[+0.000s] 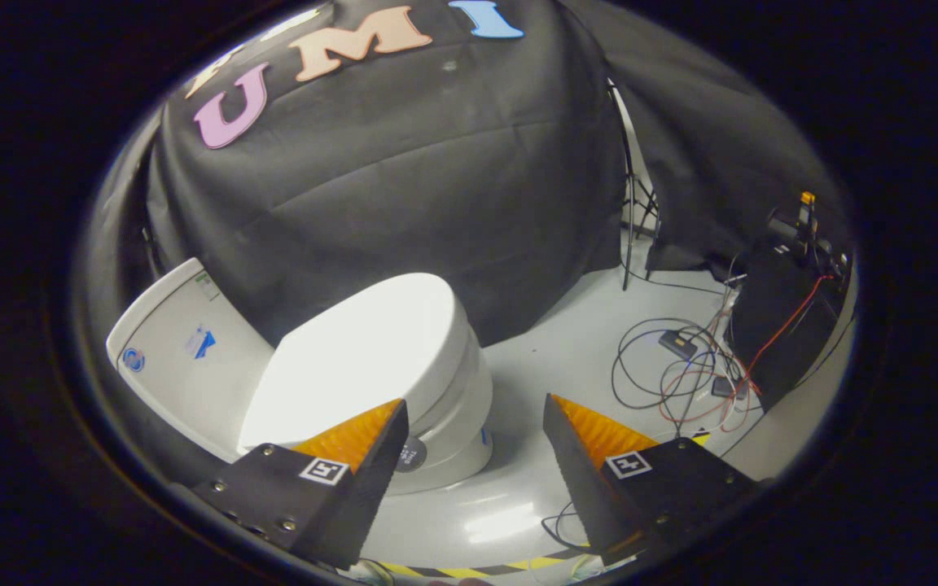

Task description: Open the toilet lid.

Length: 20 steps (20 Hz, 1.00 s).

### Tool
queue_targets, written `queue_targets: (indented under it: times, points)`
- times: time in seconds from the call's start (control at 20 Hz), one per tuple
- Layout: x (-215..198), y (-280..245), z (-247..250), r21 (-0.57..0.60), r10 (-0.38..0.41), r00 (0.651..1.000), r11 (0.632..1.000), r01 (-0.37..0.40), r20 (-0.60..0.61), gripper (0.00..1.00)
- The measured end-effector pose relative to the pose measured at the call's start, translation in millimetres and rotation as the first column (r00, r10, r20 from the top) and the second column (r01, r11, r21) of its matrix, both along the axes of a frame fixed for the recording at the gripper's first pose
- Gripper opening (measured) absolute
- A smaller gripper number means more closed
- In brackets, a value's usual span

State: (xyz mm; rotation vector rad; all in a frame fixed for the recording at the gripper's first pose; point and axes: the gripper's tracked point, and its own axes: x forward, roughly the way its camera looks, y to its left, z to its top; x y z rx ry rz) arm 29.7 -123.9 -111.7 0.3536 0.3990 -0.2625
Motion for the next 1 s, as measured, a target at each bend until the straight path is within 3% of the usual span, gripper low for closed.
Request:
queue_targets:
  times: [0.25,0.35,0.45,0.55,0.65,0.8,0.9,0.95,1.0]
  points:
    - [6,-3,-27,0.163,-0.033,0.997,0.986,0.044,-0.069,0.99]
    - [12,12,-40,0.291,-0.002,0.996,0.956,0.029,-0.094,0.94]
    - [8,32,-55,0.423,0.013,0.988,0.904,0.053,-0.152,0.92]
    - [14,56,-63,0.544,0.035,0.983,0.836,0.072,-0.183,0.80]
    - [20,64,-68,0.592,0.062,0.982,0.804,0.056,-0.177,0.80]
    - [27,74,-76,0.650,0.061,0.977,0.755,0.088,-0.203,0.42]
    - [33,90,-72,0.728,0.081,0.981,0.682,0.075,-0.177,0.42]
    - [34,92,-73,0.739,0.080,0.981,0.669,0.077,-0.175,0.41]
    - [32,89,-82,0.716,0.073,0.977,0.692,0.094,-0.199,0.42]
